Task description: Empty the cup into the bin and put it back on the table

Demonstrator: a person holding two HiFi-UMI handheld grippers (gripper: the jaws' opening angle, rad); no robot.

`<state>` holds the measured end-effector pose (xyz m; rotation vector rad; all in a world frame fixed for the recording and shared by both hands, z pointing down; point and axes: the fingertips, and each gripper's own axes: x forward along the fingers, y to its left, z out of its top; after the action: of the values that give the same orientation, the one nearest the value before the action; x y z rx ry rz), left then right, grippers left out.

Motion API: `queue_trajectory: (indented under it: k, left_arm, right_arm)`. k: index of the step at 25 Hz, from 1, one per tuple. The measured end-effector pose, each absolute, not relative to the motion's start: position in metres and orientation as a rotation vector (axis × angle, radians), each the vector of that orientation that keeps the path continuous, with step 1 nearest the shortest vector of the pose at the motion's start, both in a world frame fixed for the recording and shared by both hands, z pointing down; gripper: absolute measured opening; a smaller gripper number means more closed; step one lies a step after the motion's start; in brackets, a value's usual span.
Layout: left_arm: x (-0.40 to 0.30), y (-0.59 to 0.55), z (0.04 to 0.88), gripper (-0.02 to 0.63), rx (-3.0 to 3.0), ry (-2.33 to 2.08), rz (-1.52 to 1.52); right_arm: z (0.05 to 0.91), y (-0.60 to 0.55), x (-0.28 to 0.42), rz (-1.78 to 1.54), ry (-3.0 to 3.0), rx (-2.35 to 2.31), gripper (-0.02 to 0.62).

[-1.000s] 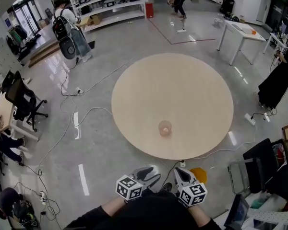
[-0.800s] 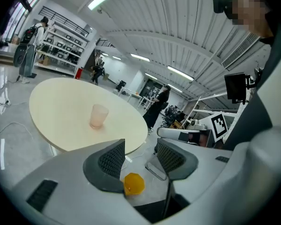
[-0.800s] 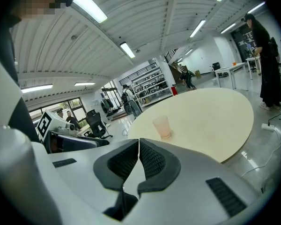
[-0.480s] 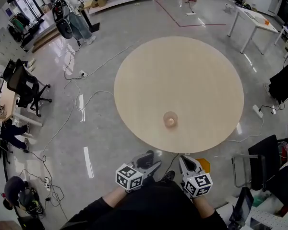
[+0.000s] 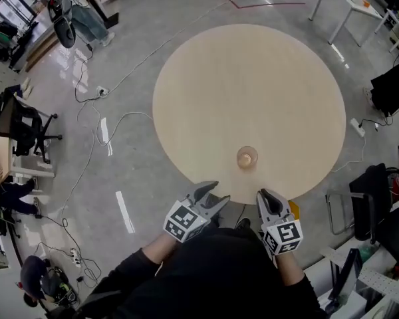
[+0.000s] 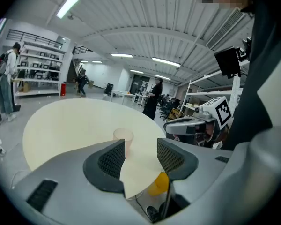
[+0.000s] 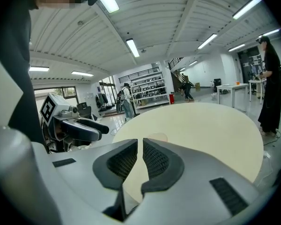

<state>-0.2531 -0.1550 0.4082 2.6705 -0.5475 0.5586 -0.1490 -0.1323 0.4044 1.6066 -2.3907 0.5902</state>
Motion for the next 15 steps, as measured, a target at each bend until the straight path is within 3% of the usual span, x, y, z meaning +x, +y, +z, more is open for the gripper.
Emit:
queue_trajectory:
  k: [7, 15]
  left_arm:
    - [-0.255, -0.195, 0.431, 0.230, 2.751, -0.401, 0.649]
    - [-0.231, -0.224, 0.468, 0.227, 2.880, -0.319, 0.851]
  right_arm:
    - [0.424, -0.161, -0.151, 0.434, -2.244, 1.534, 0.087]
    - [0.467, -0.183, -0.117, 0.368, -2.184, 1.316, 0.106]
